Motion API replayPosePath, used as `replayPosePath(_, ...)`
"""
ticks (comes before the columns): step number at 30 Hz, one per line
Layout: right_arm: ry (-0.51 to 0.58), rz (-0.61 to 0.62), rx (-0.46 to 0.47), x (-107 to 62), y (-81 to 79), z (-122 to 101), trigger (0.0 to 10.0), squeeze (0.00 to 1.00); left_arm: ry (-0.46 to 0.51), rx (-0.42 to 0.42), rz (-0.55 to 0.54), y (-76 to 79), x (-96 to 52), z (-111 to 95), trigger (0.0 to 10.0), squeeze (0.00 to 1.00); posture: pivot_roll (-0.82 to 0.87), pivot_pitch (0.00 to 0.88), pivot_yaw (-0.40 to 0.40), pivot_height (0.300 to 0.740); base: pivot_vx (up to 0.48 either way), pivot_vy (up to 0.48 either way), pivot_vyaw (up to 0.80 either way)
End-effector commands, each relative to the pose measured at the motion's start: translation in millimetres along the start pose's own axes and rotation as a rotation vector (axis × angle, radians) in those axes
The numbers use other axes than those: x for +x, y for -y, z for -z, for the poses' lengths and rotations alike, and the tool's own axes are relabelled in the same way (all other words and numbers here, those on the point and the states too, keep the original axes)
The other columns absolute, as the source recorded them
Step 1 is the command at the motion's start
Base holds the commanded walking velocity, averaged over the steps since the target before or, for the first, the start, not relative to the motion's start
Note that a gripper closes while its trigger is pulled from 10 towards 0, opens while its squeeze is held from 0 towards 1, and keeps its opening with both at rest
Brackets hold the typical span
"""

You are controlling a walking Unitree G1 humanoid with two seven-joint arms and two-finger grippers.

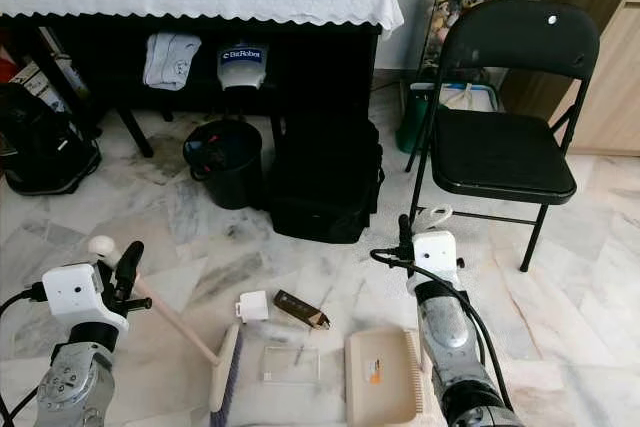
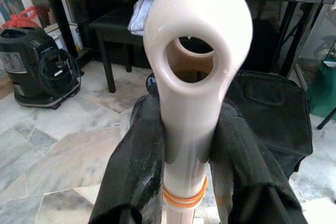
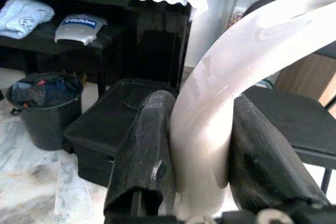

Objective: Sweep floor

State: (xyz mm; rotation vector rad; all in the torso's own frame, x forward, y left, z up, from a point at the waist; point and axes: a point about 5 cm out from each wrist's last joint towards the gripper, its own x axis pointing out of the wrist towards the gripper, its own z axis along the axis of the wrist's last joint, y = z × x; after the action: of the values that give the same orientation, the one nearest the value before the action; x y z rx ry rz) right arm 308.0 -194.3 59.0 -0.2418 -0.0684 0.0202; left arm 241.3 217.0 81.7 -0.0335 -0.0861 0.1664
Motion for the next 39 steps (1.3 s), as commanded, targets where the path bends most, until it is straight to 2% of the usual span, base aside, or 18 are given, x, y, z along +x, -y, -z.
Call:
replayPosePath(1,0.020,-0.007,-0.005,1.8,-2.3,-3,10.0,0.00,-0.004,0.002,-0.027,-6.3,-3.6,0,10.0,0.00,0.01,0.123,0.027,0.740,0.000,0.000,0.00)
replayPosePath(8,-0.026,-0.037,-0.014,0.3,-8.6,3,10.0,0.00,0.001,0.000,-0.027,-7.2,-4.2,0,10.0,0.00,0.02,0.128,0.023,0.740,0.000,0.000,0.00)
replayPosePath(13,-0.105,-0.068,-0.018,-8.3,-17.0,17,10.0,0.00,-0.006,-0.003,-0.027,-8.9,-8.3,1,10.0,0.00,0.03,0.129,0.022,0.740,0.000,0.000,0.00)
replayPosePath(24,-0.140,-0.072,-0.014,-14.4,-19.4,24,10.0,0.00,-0.013,0.001,-0.024,-10.9,-9.2,1,10.0,0.00,0.04,0.127,0.027,0.740,0.000,0.000,0.00)
replayPosePath(27,-0.219,-0.043,0.046,-22.6,-20.8,36,10.0,0.00,-0.034,0.006,-0.005,-11.7,-7.5,2,10.0,0.00,0.03,0.121,0.027,0.740,0.000,0.000,0.00)
replayPosePath(31,-0.243,-0.037,0.057,-23.3,-20.6,39,10.0,0.00,-0.036,0.005,-0.002,-11.4,-6.6,2,10.0,0.00,0.03,0.118,0.027,0.740,0.000,0.000,0.00)
replayPosePath(39,-0.315,0.009,0.149,-25.0,-18.9,45,10.0,0.00,-0.054,0.000,0.007,-11.2,-7.6,3,10.0,0.00,0.03,0.119,0.022,0.740,0.000,0.000,0.00)
